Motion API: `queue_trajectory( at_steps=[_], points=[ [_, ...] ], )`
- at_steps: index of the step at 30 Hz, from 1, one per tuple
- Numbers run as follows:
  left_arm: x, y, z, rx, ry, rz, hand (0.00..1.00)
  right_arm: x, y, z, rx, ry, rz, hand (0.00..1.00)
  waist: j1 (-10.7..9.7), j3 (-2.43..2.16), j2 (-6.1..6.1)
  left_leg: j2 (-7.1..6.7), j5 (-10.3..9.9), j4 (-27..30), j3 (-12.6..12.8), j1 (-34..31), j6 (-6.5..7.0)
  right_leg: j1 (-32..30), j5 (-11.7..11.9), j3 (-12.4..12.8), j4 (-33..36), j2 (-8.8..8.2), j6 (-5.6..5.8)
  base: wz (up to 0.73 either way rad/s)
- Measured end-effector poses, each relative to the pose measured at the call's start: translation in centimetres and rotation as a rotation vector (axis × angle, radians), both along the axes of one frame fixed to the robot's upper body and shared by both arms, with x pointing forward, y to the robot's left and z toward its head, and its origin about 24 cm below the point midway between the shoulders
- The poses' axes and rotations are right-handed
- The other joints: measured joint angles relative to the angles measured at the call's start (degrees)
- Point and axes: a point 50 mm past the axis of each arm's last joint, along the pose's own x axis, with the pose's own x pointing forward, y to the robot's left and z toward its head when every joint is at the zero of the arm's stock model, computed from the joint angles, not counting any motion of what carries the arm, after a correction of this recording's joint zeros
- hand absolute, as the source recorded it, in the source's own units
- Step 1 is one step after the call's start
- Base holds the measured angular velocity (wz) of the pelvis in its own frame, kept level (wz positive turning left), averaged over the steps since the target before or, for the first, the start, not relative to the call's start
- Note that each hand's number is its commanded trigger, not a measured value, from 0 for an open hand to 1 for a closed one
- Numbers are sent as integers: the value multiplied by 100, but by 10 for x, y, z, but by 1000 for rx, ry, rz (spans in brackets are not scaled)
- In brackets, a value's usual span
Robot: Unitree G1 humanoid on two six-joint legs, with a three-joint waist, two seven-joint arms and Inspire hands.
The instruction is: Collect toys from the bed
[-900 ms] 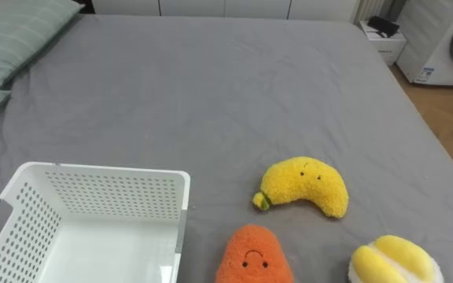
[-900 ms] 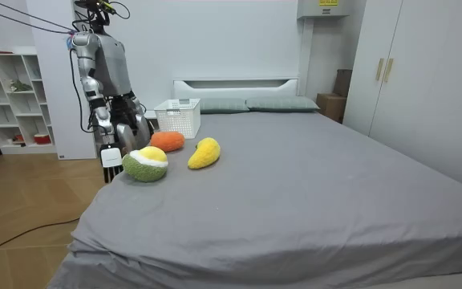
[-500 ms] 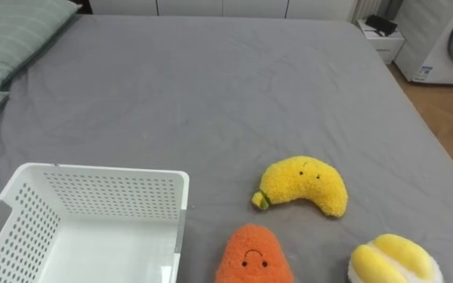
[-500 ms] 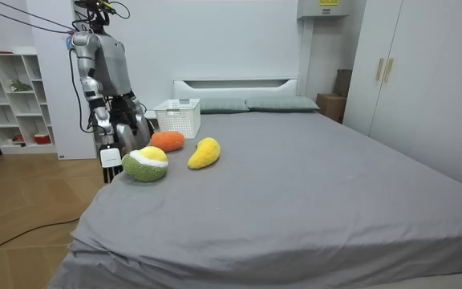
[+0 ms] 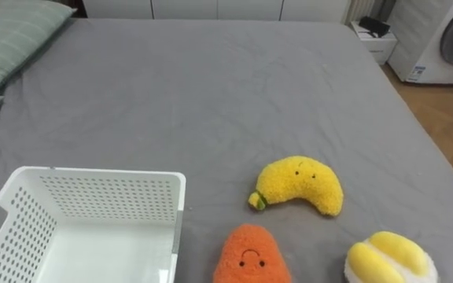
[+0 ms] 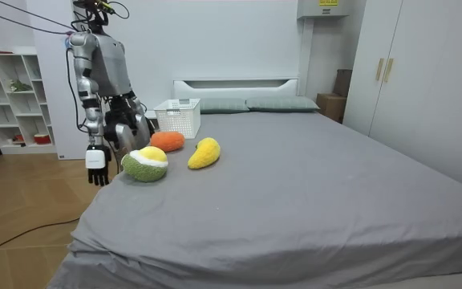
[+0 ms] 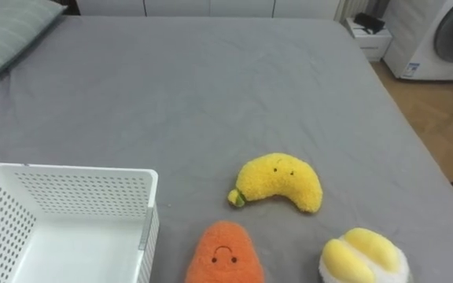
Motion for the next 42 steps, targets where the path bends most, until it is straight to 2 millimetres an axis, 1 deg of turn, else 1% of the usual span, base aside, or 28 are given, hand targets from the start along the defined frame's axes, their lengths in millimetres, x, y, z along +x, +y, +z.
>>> queue_trajectory(
  at_steps=[2, 4, 7, 10, 12, 14, 20, 21, 22, 23, 25, 26, 28, 29, 30, 31, 32, 34, 35, 37, 39, 42],
  points=[
    [-1, 2, 0, 5, -5, 20, 0, -2, -3, 1, -26, -11, -75, 0, -26, 1, -26, 1, 0, -1, 3, 0, 0, -3, 1, 12, 0, 5, -2, 0],
    [-2, 5, 1, 12, -8, 39, 0, -6, -6, 2, -59, -29, -199, 0, -74, 3, -71, 4, -1, -3, 4, 1, -1, -4, 2, 18, -4, 10, -3, 0],
    [-5, 11, 3, 26, -12, 70, 0, -8, -10, 3, -102, -61, -338, 0, -151, 6, -130, 12, -2, -3, 7, -2, -4, -7, 5, 22, -12, 17, -9, 0],
    [-6, 17, 5, 43, -25, 108, 0, -10, -17, 5, -150, -94, -487, 0, -165, 8, -163, 13, -3, -16, 19, 6, -6, -11, 6, 49, -10, 23, -11, -3],
    [-7, 20, 5, 53, -29, 115, 0, -9, -23, 7, -176, -119, -554, 0, -188, 11, -182, 13, -3, -20, 27, 0, -6, -23, 6, 62, -7, 26, -11, -4],
    [-9, 24, 7, 64, -36, 121, 0, -5, -31, 9, -205, -153, -585, 0, -217, 9, -211, 15, -5, -29, 48, -11, -8, -44, 4, 79, 2, 29, -11, -6],
    [-18, 32, 11, 94, -49, 130, 0, 26, -58, 21, -298, -314, -616, 0, -270, 9, -300, 30, -12, -30, 150, -24, -17, -115, 14, 183, 13, 49, -17, -9],
    [-19, 33, 11, 96, -55, 128, 0, 36, -63, 25, -322, -359, -610, 0, -265, 14, -314, 33, -12, -34, 165, -34, -17, -132, 20, 193, 11, 52, -17, -8],
    [-19, 33, 11, 96, -60, 126, 0, 48, -70, 29, -346, -411, -599, 0, -269, 13, -314, 36, -12, -33, 183, -59, -17, -164, 41, 207, 1, 59, -20, -9],
    [-19, 33, 11, 96, -64, 125, 0, 54, -72, 32, -358, -440, -593, 0, -267, 12, -311, 38, -12, -33, 198, -71, -17, -189, 50, 222, 0, 62, -20, -9],
    [-19, 34, 12, 96, -72, 120, 0, 75, -82, 41, -387, -540, -568, 0, -264, 9, -308, 42, -11, -28, 208, -103, -16, -218, 74, 237, -16, 71, -24, -3],
    [-19, 34, 12, 96, -73, 120, 0, 80, -83, 43, -394, -559, -565, 0, -259, 7, -306, 44, -11, -28, 208, -102, -16, -219, 74, 236, -13, 71, -24, 0],
    [-19, 35, 12, 97, -78, 118, 0, 98, -87, 53, -406, -647, -549, 0, -228, 12, -320, 47, -11, -32, 230, -106, -17, -260, 76, 252, -2, 75, -28, -4],
    [-19, 35, 12, 96, -79, 118, 0, 103, -88, 56, -408, -674, -544, 0, -201, 12, -316, 52, -10, -33, 259, -108, -18, -279, 78, 284, 9, 81, -31, -17],
    [-18, 35, 12, 98, -79, 118, 0, 113, -90, 62, -413, -723, -536, 0, -162, 12, -310, 61, -10, -33, 295, -111, -18, -292, 94, 315, 11, 94, -39, -14],
    [-18, 36, 13, 99, -82, 118, 0, 121, -92, 69, -420, -769, -527, 0, -149, 8, -304, 68, -10, -33, 301, -113, -19, -293, 103, 316, 11, 101, -44, -9],
    [-18, 36, 13, 100, -84, 117, 0, 125, -92, 72, -421, -792, -520, 0, -141, 4, -319, 70, -11, -33, 301, -113, -21, -291, 104, 314, 17, 103, -46, 0],
    [-15, 37, 14, 105, -97, 113, 0, 145, -92, 88, -430, -893, -487, 0, -122, 9, -313, 80, -13, -26, 300, -113, -29, -297, 110, 300, 44, 108, -56, 0],
    [-14, 37, 14, 107, -99, 111, 0, 149, -92, 92, -434, -915, -474, 0, -114, 21, -304, 82, -13, -23, 300, -115, -31, -301, 110, 302, 53, 110, -56, 0],
    [-14, 34, 13, 113, -95, 93, 0, 164, -87, 104, -445, -983, -394, 0, -96, 21, -300, 89, -18, -5, 300, -128, -40, -300, 112, 299, 52, 113, -61, 0],
    [-14, 32, 13, 111, -91, 80, 0, 172, -83, 110, -434, -1023, -369, 0, -76, 17, -286, 89, -18, -4, 300, -143, -40, -297, 112, 299, 54, 113, -61, 0],
    [-12, 30, 12, 104, -93, 77, 0, 181, -81, 121, -426, -1084, -349, 0, -22, 4, -218, 84, -18, -6, 300, -156, -40, -301, 112, 302, 47, 110, -60, 0]
  ],
)
